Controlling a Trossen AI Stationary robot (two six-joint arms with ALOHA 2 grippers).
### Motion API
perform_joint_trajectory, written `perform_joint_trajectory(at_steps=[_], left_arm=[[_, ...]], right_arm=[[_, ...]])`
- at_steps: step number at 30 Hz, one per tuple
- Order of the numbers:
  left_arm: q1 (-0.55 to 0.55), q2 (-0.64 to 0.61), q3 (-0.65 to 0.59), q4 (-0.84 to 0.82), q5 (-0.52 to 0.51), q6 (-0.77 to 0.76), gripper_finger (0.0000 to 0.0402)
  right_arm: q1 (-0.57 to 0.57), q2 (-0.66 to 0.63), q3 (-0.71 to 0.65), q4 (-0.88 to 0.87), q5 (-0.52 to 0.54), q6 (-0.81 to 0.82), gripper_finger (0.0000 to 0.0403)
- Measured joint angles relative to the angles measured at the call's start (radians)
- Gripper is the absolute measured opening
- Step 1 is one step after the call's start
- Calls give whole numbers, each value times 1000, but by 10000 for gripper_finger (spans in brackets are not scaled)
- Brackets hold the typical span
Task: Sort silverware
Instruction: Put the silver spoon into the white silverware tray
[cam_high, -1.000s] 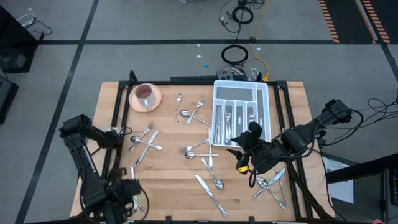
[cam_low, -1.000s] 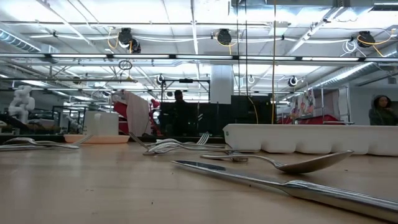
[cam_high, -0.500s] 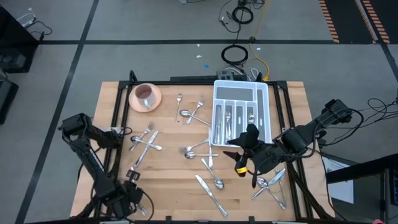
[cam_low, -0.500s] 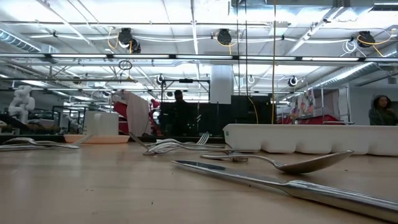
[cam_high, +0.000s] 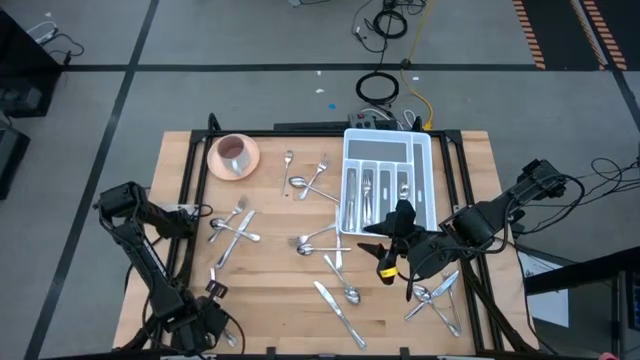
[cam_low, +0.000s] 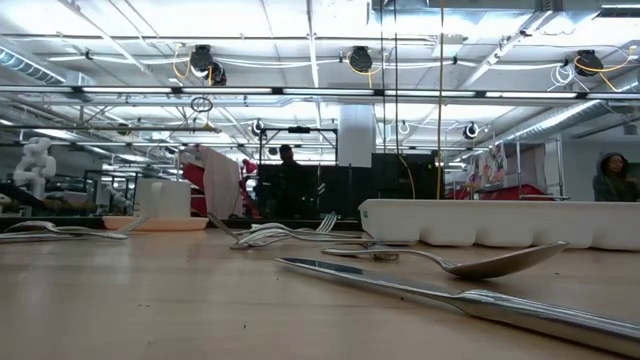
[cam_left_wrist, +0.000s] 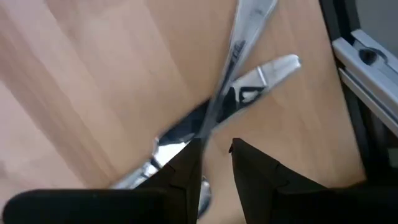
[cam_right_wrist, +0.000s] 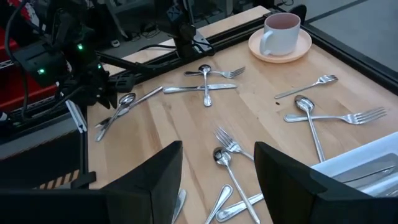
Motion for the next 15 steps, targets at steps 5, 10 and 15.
perform_joint_trajectory(at_steps=[5,10,15], left_arm=[[-1,0,-48,46,-2,-3,93],[-12,0,-86,103,15,-6,93],[-12,-6,-131,157,20,-2,92]], right_arm=[[0,0,0,4,4,1,192],[0,0,0,4,4,8,192],[0,0,0,4,4,8,192]])
